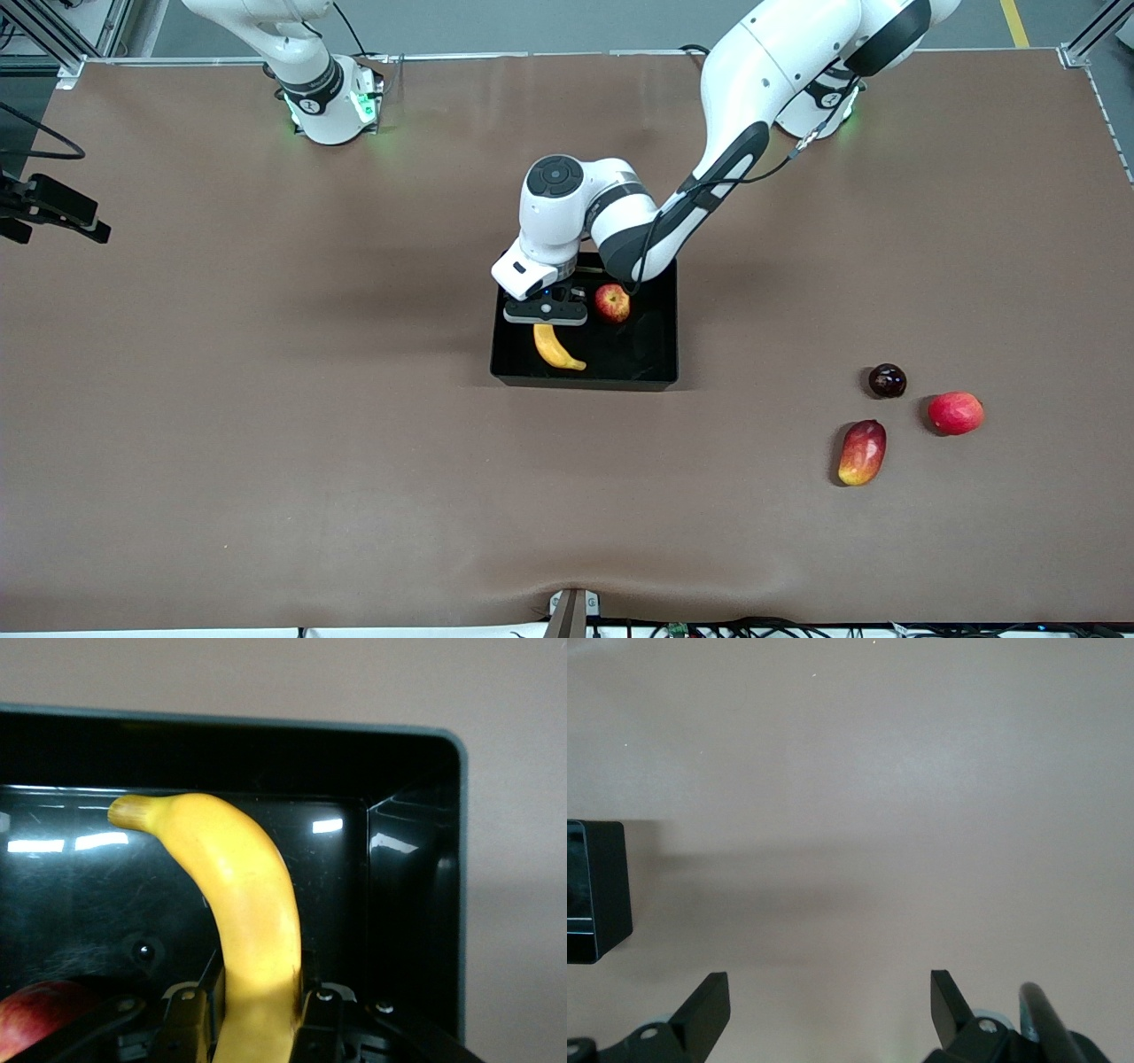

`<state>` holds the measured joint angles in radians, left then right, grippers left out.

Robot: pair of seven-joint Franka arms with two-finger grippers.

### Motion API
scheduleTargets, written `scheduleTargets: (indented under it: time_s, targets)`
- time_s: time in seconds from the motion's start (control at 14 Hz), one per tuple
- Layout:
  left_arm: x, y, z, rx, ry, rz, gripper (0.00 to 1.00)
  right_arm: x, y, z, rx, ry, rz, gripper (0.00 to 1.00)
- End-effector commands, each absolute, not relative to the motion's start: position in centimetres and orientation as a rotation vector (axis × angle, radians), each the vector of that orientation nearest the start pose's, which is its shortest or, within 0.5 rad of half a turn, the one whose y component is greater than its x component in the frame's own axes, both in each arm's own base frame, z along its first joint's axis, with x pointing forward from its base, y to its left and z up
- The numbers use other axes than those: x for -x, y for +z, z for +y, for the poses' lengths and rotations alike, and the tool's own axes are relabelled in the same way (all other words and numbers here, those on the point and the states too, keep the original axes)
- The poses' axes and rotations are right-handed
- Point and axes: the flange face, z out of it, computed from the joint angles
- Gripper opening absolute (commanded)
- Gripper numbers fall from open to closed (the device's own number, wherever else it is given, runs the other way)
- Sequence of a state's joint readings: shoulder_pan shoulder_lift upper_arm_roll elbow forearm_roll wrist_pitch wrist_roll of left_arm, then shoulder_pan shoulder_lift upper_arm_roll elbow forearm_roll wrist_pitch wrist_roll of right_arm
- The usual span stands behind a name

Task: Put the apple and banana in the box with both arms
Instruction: 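Lower the banana into the box and open the left gripper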

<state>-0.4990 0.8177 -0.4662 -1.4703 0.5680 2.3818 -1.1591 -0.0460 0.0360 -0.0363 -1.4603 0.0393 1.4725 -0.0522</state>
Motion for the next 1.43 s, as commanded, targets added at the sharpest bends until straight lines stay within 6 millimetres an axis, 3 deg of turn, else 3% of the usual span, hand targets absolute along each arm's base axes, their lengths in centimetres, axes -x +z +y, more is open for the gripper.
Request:
scheduleTargets:
  time_s: [0.0,0.57,0.64,0.71,0.79,0.93,1.14,1.36]
  targets:
    - [-47.6,23.4,-56.8,3.277,-0.365,0.041,0.0,-54.9,65.1,-4.0,3.084,0.032,0.049,1.0]
    - [-47.2,20.3,-56.6,3.251,-0.35,0.077,0.0,-54.9,65.1,-4.2,3.084,0.032,0.053,1.0]
    - [-47.3,20.2,-56.4,3.25,-0.347,0.072,0.14,-54.9,65.1,-4.3,3.084,0.032,0.056,1.0]
    - [-47.4,20.3,-56.4,3.251,-0.346,0.066,0.53,-54.9,65.1,-4.3,3.084,0.032,0.056,1.0]
    - [-47.5,20.5,-56.4,3.251,-0.354,0.059,1.0,-54.9,65.1,-4.3,3.084,0.032,0.056,1.0]
    - [-48.3,21.5,-55.8,3.247,-0.375,0.039,1.0,-54.9,65.1,-4.3,3.084,0.032,0.056,1.0]
    - [-50.9,24.5,-53.8,3.234,-0.436,-0.017,1.0,-55.0,65.0,-4.5,3.084,0.032,0.061,1.0]
    - [-53.7,31.2,-51.1,3.192,-0.517,-0.098,1.0,-55.0,65.2,-4.4,3.084,0.027,0.058,1.0]
